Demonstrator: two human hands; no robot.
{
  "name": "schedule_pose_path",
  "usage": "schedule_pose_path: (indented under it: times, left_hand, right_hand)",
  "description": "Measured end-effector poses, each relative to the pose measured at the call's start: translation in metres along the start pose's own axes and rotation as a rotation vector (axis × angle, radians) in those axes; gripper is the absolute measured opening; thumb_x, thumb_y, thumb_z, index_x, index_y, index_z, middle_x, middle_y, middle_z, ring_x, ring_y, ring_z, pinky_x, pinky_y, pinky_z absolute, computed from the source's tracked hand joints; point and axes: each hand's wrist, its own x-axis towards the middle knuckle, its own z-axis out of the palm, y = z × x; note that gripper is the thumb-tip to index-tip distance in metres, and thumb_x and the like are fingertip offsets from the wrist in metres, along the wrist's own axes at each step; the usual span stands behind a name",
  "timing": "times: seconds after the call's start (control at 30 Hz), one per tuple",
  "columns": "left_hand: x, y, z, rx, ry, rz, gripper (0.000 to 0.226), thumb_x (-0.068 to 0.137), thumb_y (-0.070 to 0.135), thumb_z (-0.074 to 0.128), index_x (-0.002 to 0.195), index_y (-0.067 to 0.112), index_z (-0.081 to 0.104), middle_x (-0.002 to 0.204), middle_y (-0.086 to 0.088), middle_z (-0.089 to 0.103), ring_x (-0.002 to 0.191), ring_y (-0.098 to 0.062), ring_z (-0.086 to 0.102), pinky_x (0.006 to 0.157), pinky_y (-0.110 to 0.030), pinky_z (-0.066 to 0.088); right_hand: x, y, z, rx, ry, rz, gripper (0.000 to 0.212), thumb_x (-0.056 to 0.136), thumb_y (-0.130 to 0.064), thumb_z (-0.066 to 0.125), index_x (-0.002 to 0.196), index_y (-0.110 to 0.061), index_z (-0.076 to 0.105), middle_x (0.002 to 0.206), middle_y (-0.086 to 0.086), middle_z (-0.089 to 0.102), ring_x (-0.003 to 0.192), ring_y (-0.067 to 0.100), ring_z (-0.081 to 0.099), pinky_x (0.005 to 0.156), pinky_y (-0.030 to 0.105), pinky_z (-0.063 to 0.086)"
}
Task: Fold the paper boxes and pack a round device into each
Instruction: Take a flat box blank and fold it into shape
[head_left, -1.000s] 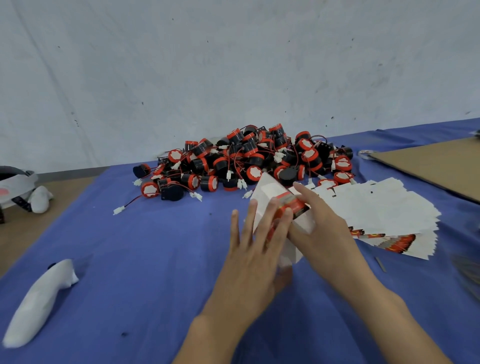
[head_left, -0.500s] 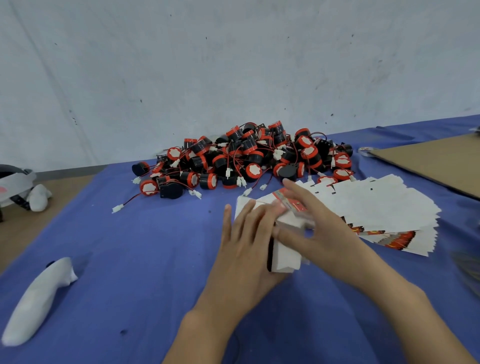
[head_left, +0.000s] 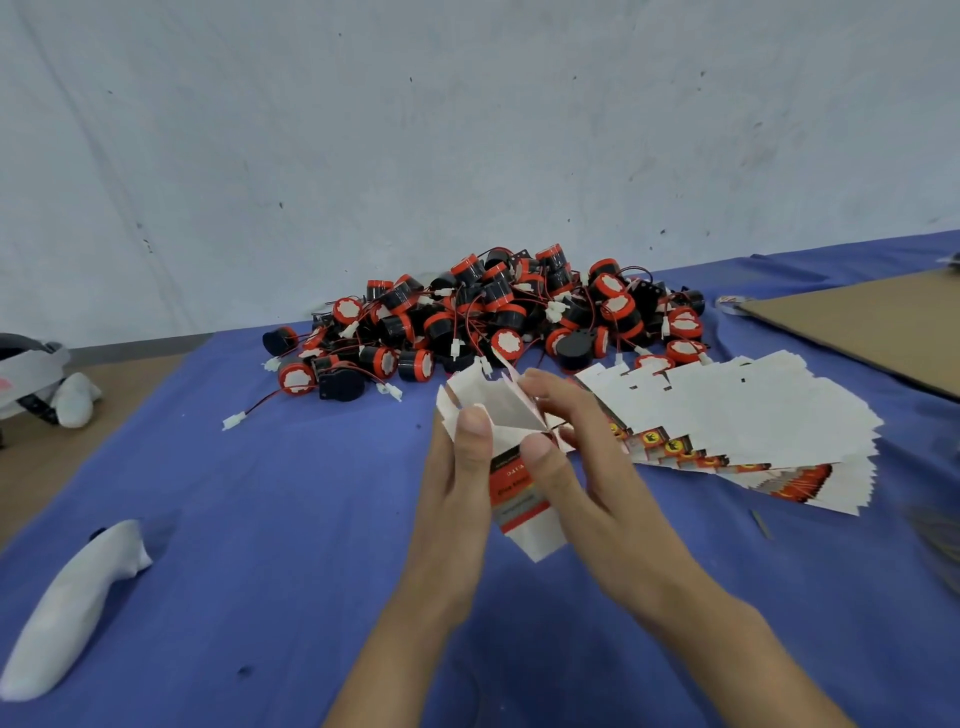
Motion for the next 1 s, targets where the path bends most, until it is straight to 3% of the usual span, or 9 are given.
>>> schedule_pose_path:
  times: [0.1, 0.17, 0.23, 0.3, 0.43, 0.63, 0.77, 0.93, 1.0]
  left_hand:
    - [0.001, 0.002, -0.002, 0.025, 0.009, -0.008, 0.057, 0.074, 0.09, 0.04, 0.112, 0.055, 0.063, 0.109, 0.012, 0.073, 0.102, -0.009, 0.07, 0.073, -0.014, 0.055]
    - [0.002, -0.001, -0.004, 0.01, 0.011, 0.009, 0.055, 0.078, 0.087, 0.039, 0.114, 0.053, 0.063, 0.107, 0.015, 0.074, 0.1, -0.007, 0.071, 0.071, -0.013, 0.055]
    - [0.002, -0.002, -0.003, -0.012, 0.019, 0.017, 0.062, 0.085, 0.077, 0.038, 0.126, 0.036, 0.06, 0.108, 0.011, 0.073, 0.101, -0.008, 0.071, 0.073, -0.014, 0.055]
    - [0.002, -0.006, -0.004, -0.025, 0.026, 0.026, 0.065, 0.087, 0.074, 0.039, 0.131, 0.029, 0.057, 0.112, 0.01, 0.072, 0.104, -0.009, 0.07, 0.076, -0.015, 0.055]
    - [0.002, -0.005, -0.001, -0.027, 0.01, -0.004, 0.069, 0.084, 0.081, 0.04, 0.134, 0.035, 0.054, 0.12, 0.009, 0.07, 0.111, -0.01, 0.067, 0.08, -0.017, 0.055]
    - [0.002, -0.006, 0.002, -0.03, -0.001, -0.023, 0.076, 0.079, 0.086, 0.042, 0.131, 0.032, 0.055, 0.114, 0.01, 0.071, 0.106, -0.009, 0.069, 0.077, -0.016, 0.055]
    - [0.002, -0.01, 0.0, -0.008, 0.001, -0.065, 0.103, 0.066, 0.096, 0.042, 0.151, 0.04, 0.033, 0.129, 0.013, 0.064, 0.114, -0.004, 0.064, 0.084, -0.017, 0.056]
    - [0.003, -0.009, 0.001, -0.017, 0.005, -0.066, 0.105, 0.062, 0.098, 0.042, 0.152, 0.047, 0.026, 0.126, 0.021, 0.064, 0.113, -0.001, 0.064, 0.08, -0.014, 0.054]
    - [0.002, -0.008, 0.002, -0.031, -0.002, -0.06, 0.106, 0.064, 0.096, 0.044, 0.153, 0.042, 0.027, 0.124, 0.018, 0.065, 0.112, -0.003, 0.065, 0.08, -0.015, 0.055]
  right_hand:
    - [0.0, 0.002, 0.0, 0.06, 0.04, -0.019, 0.051, 0.091, -0.068, 0.053, 0.135, -0.046, 0.042, 0.136, -0.026, 0.05, 0.124, 0.005, 0.057, 0.088, 0.02, 0.054]
    - [0.004, 0.001, 0.0, 0.056, 0.028, 0.008, 0.052, 0.091, -0.068, 0.053, 0.137, -0.047, 0.04, 0.131, -0.024, 0.054, 0.117, 0.01, 0.063, 0.083, 0.026, 0.059]
    - [0.003, 0.004, 0.002, 0.011, 0.009, -0.009, 0.049, 0.095, -0.065, 0.049, 0.14, -0.045, 0.042, 0.135, -0.021, 0.053, 0.124, 0.013, 0.058, 0.09, 0.032, 0.058]
    - [0.002, 0.004, 0.003, -0.043, 0.017, -0.038, 0.043, 0.099, -0.059, 0.045, 0.138, -0.042, 0.047, 0.137, -0.02, 0.052, 0.131, 0.012, 0.052, 0.097, 0.029, 0.052]
    - [0.005, 0.003, 0.001, -0.112, 0.086, -0.045, 0.038, 0.099, -0.055, 0.042, 0.13, -0.037, 0.055, 0.131, -0.021, 0.056, 0.131, 0.012, 0.051, 0.101, 0.031, 0.048]
    - [0.003, 0.003, -0.001, -0.159, 0.085, -0.027, 0.039, 0.1, -0.055, 0.039, 0.124, -0.031, 0.058, 0.123, -0.015, 0.06, 0.124, 0.015, 0.055, 0.098, 0.038, 0.051]
    - [0.003, 0.004, -0.002, -0.178, 0.075, 0.01, 0.043, 0.097, -0.061, 0.036, 0.123, -0.033, 0.057, 0.12, -0.015, 0.06, 0.12, 0.014, 0.057, 0.094, 0.038, 0.054]
    - [0.002, 0.003, -0.002, -0.199, 0.085, 0.007, 0.043, 0.096, -0.063, 0.035, 0.118, -0.035, 0.057, 0.119, -0.017, 0.059, 0.118, 0.013, 0.058, 0.092, 0.035, 0.054]
    - [0.002, 0.003, -0.002, -0.207, 0.089, 0.002, 0.041, 0.096, -0.063, 0.035, 0.115, -0.035, 0.058, 0.118, -0.018, 0.059, 0.116, 0.012, 0.059, 0.09, 0.032, 0.055]
